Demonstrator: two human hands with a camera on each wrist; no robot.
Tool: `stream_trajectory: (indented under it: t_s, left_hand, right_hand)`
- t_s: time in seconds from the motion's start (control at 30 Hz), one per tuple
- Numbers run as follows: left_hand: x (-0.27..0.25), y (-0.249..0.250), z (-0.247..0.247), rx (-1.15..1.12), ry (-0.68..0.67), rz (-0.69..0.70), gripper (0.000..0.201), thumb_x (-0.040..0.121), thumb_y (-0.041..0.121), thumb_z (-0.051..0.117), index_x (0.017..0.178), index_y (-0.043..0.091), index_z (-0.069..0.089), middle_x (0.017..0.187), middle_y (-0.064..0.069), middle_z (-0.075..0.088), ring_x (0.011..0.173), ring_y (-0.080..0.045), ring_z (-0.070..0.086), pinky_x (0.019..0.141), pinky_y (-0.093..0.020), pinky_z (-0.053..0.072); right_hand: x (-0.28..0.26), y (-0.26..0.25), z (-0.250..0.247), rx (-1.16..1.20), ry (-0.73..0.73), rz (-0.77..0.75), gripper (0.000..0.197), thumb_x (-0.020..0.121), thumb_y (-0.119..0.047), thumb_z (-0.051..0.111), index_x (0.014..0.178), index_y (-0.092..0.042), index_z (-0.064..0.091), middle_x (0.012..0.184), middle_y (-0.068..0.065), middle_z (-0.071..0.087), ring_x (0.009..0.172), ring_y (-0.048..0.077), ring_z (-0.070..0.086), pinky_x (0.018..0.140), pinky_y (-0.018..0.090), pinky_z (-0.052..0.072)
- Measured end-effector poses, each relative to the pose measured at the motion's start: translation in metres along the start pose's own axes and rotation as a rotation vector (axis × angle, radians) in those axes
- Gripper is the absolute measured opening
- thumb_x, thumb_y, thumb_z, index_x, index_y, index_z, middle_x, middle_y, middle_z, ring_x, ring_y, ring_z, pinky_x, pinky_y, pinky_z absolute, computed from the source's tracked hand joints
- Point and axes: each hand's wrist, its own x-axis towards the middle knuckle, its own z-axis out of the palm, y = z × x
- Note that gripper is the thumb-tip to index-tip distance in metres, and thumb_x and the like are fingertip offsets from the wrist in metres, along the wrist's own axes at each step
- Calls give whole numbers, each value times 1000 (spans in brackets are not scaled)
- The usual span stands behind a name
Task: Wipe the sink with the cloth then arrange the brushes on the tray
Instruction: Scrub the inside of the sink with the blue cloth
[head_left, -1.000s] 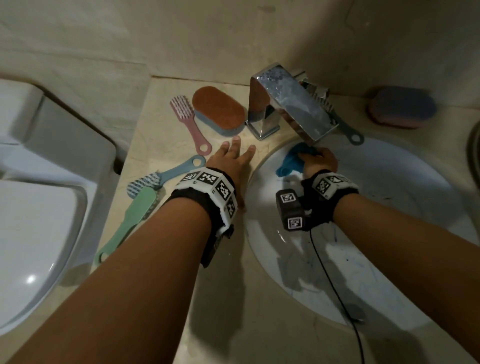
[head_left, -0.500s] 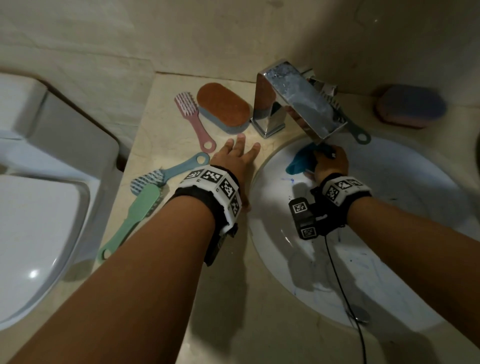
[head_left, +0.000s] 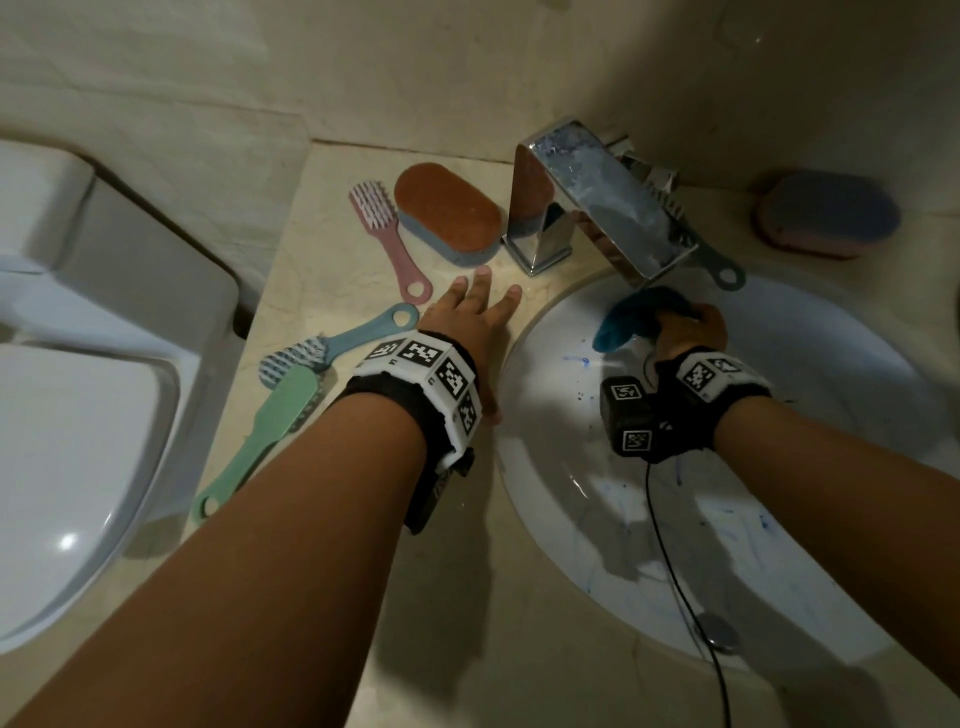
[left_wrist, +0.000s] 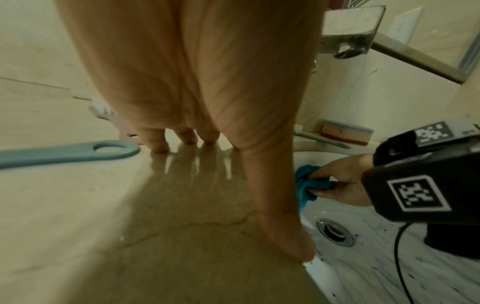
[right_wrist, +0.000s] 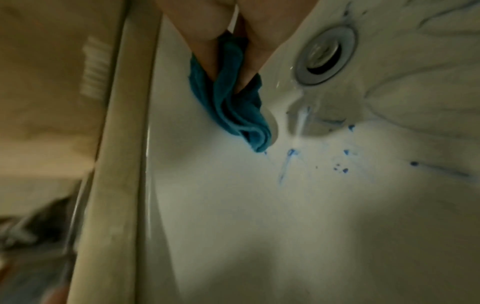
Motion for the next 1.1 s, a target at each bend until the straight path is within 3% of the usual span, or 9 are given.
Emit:
stream_trajectory:
  t_s: [0.17, 0.27, 0.43, 0.6, 0.7, 0.8, 0.9, 1.0, 1.1]
  left_hand:
    - [1, 1, 1, 10, 4, -7, 133, 60, 42, 84, 148, 25, -14, 156, -11, -20, 145, -32, -11, 120, -42, 4]
    - [0, 2, 2, 13, 9, -11, 133, 60, 43, 84, 148, 26, -14, 156, -10, -20, 145, -32, -11, 119, -41, 4]
    - [0, 1, 1, 9, 6, -14, 132, 61, 43, 83, 148, 26, -15, 156, -10, -19, 145, -32, -11, 120, -42, 4]
    - [1, 1, 1, 4, -2, -15, 133, 61, 41, 84, 148, 26, -15, 156, -10, -20, 145, -32, -11, 120, -42, 5]
    - [3, 0, 2, 5, -6, -16, 133, 60, 39, 85, 147, 27, -16, 156, -10, -21, 145, -32, -12, 120, -43, 5]
    - [3, 0, 2, 1, -1, -19, 133, 60, 39, 85, 148, 27, -14, 156, -10, -21, 145, -32, -12, 120, -43, 5]
    - [4, 0, 3, -5, 5, -18, 133, 60, 39, 85, 148, 27, -14, 156, -10, -20, 145, -32, -11, 119, -42, 4]
    - [5, -1, 4, -3, 5, -17, 134, 59, 40, 85, 148, 27, -15, 156, -10, -20, 145, -33, -11, 119, -42, 5]
    - [5, -1, 4, 3, 4, -13, 133, 60, 39, 85, 148, 27, -15, 156, -10, -20, 145, -32, -11, 119, -42, 5]
  right_hand:
    - [-26, 2, 28, -215, -245, -159, 34, 82, -3, 64, 114, 0, 57, 116, 18, 62, 106, 30, 59, 87, 28, 45]
    - [-30, 6, 26, -220, -228, -185, 34, 81, -8, 66, 113, -3, 59, 115, 18, 64, 106, 32, 61, 92, 35, 49]
    - [-20, -5, 16, -171, -185, -183, 33, 85, -10, 62, 117, -1, 57, 118, 17, 62, 108, 31, 59, 95, 32, 46]
    - [-55, 19, 35, -435, -605, -316, 22, 74, 1, 70, 78, -19, 61, 85, 5, 61, 88, 25, 60, 88, 41, 52]
    - [-79, 38, 20, -742, -847, -543, 16, 73, -6, 73, 79, -18, 65, 86, 1, 64, 86, 20, 60, 82, 31, 50]
    - [-83, 45, 3, -921, -1055, -647, 15, 71, -5, 70, 82, -15, 66, 86, 1, 63, 82, 17, 58, 81, 32, 50]
    - [-78, 41, 11, -751, -958, -589, 20, 73, 0, 68, 88, -12, 65, 91, 3, 63, 85, 19, 59, 81, 31, 50]
    - [-65, 25, 27, -585, -733, -471, 24, 74, -2, 69, 90, -17, 59, 90, 0, 57, 80, 14, 53, 66, 22, 44]
    - [-69, 28, 23, -616, -798, -457, 17, 78, -8, 69, 85, -19, 59, 89, 4, 60, 84, 18, 56, 74, 29, 47]
